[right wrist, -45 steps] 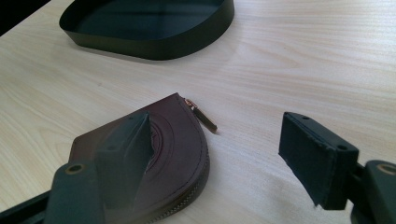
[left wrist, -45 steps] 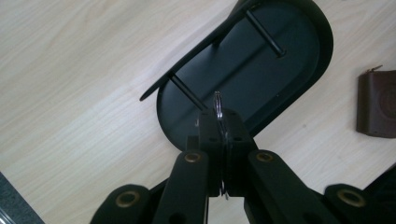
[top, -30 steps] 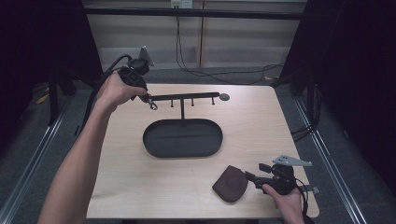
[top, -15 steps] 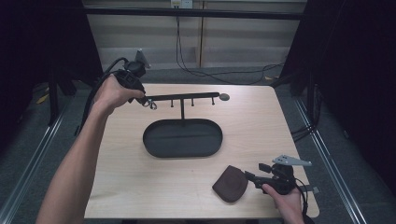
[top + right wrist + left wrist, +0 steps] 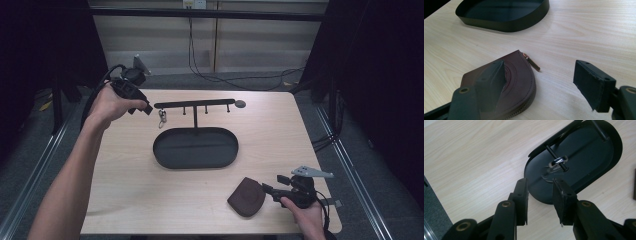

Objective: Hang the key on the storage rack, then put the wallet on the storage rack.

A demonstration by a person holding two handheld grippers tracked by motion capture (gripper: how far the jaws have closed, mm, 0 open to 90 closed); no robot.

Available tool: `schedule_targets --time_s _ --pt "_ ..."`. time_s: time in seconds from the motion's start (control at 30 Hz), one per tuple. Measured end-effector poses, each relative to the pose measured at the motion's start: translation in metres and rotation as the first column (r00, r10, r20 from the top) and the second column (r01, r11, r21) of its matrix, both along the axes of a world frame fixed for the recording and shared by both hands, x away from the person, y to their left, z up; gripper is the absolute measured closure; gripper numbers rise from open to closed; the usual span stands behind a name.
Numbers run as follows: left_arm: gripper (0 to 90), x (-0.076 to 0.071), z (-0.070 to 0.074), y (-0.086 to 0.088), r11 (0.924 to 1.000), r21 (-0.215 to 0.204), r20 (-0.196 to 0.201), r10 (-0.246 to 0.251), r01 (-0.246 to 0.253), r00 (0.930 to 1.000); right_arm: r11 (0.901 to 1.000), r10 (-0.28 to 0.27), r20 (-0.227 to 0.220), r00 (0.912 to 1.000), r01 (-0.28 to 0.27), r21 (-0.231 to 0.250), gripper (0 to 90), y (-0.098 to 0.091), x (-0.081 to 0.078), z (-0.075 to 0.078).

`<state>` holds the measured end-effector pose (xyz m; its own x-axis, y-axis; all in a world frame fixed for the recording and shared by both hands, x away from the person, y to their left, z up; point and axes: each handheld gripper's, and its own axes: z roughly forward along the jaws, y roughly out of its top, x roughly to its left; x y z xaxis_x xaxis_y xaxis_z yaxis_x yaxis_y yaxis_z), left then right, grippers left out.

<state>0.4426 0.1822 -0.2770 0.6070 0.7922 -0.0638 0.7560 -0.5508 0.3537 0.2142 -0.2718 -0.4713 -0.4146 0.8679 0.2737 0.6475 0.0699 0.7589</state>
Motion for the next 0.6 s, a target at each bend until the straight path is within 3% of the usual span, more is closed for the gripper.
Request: schedule_targets --time_s 0.4,0.5,0.6 --pt "57.1 -0.021 -0.015 0.017 0.9973 -0.07 -0.001 -0.024 0.024 0.9997 1.0 0.003 -0.001 1.0 -0.003 -0.005 25.4 0.0 0.0 0.0" --pt "52.6 -0.028 -0.022 0.019 0.9959 -0.08 0.012 -0.04 0.041 0.9991 1.0 0.002 -0.002 1.0 -0.002 -0.003 25.4 0.0 0.0 0.0" --pt "48.9 -0.037 -0.028 0.022 0.9934 -0.112 0.048 -0.022 0.028 0.9986 1.0 0.001 -0.003 1.0 -0.001 -0.005 25.3 0.0 0.0 0.0"
